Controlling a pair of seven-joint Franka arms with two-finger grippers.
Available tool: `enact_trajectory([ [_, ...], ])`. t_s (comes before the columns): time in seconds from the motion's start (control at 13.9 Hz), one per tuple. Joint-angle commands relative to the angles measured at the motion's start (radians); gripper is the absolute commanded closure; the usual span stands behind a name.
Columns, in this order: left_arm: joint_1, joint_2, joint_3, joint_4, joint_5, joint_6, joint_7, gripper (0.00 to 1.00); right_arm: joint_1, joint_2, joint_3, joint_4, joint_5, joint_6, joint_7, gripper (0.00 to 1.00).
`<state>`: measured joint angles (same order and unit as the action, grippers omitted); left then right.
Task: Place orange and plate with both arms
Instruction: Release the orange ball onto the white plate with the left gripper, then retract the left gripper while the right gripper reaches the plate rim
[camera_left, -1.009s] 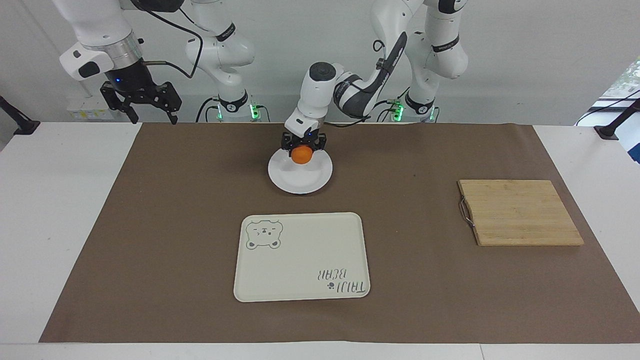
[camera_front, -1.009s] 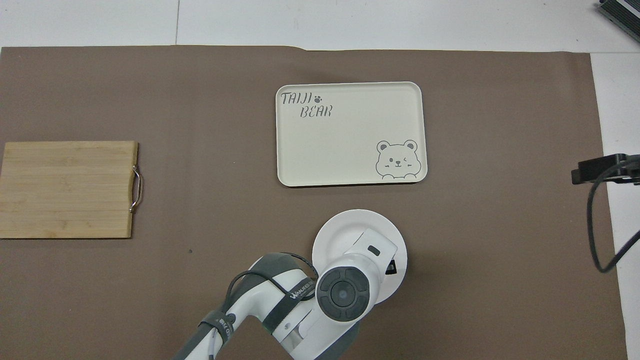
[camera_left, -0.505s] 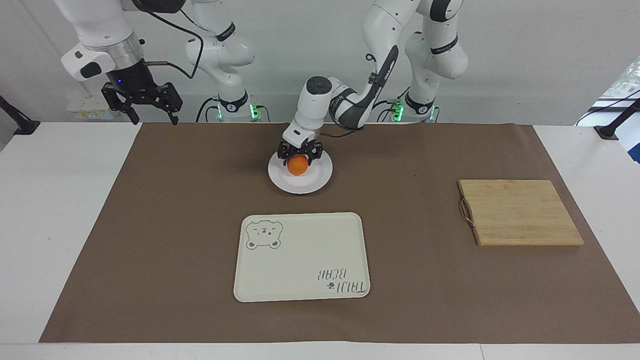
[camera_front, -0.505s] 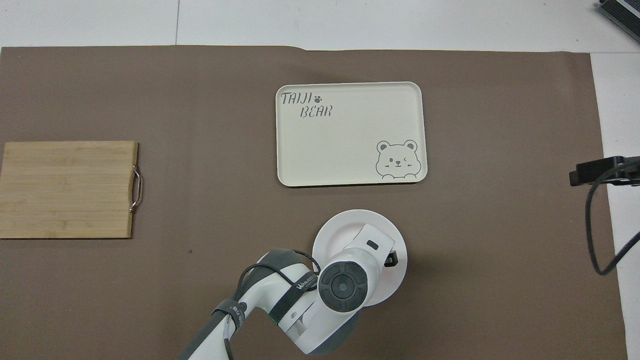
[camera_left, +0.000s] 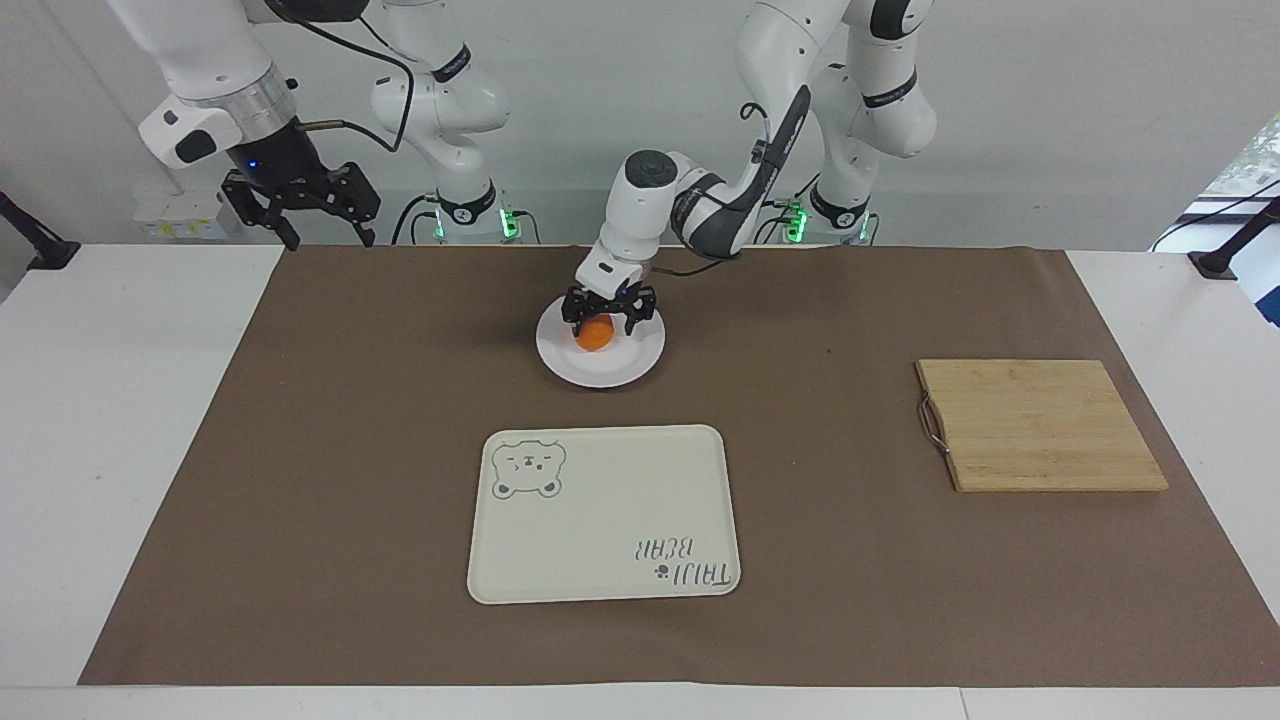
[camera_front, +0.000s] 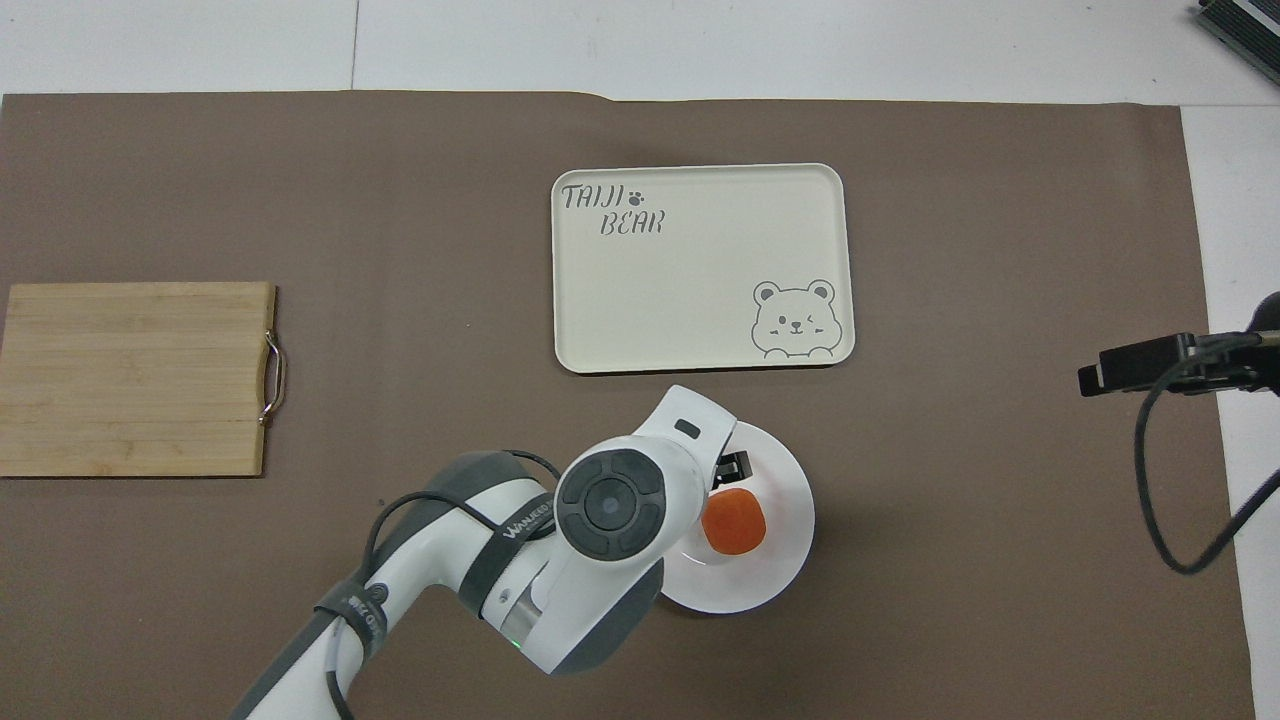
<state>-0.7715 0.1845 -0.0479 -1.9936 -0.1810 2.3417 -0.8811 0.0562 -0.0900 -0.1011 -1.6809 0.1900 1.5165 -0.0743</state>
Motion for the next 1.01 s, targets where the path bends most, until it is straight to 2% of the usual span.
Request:
enact_trajectory([
  [0.0, 0.101, -0.020, -0.006, 0.036, 0.000, -0.123, 0.091, 0.00, -0.021, -0.033, 0.003, -0.127, 0.118, 0.057, -0.097, 0.00],
  [0.22, 0.220, -0.036, -0.006, 0.065, 0.000, -0.214, 0.197, 0.00, -0.019, -0.031, 0.003, -0.213, 0.218, 0.082, -0.209, 0.00],
  [0.36, 0.289, -0.036, -0.006, 0.107, 0.000, -0.286, 0.285, 0.00, -0.019, -0.031, 0.003, -0.305, 0.288, 0.152, -0.292, 0.00],
  [0.58, 0.401, -0.052, -0.004, 0.125, 0.000, -0.320, 0.417, 0.00, -0.019, -0.013, 0.003, -0.445, 0.432, 0.249, -0.430, 0.00],
  [0.79, 0.530, -0.085, -0.003, 0.139, 0.002, -0.370, 0.587, 0.00, -0.004, -0.011, 0.004, -0.528, 0.508, 0.283, -0.472, 0.00],
  [0.94, 0.595, -0.096, -0.003, 0.160, 0.056, -0.425, 0.718, 0.00, -0.002, 0.010, 0.004, -0.597, 0.580, 0.335, -0.568, 0.00],
])
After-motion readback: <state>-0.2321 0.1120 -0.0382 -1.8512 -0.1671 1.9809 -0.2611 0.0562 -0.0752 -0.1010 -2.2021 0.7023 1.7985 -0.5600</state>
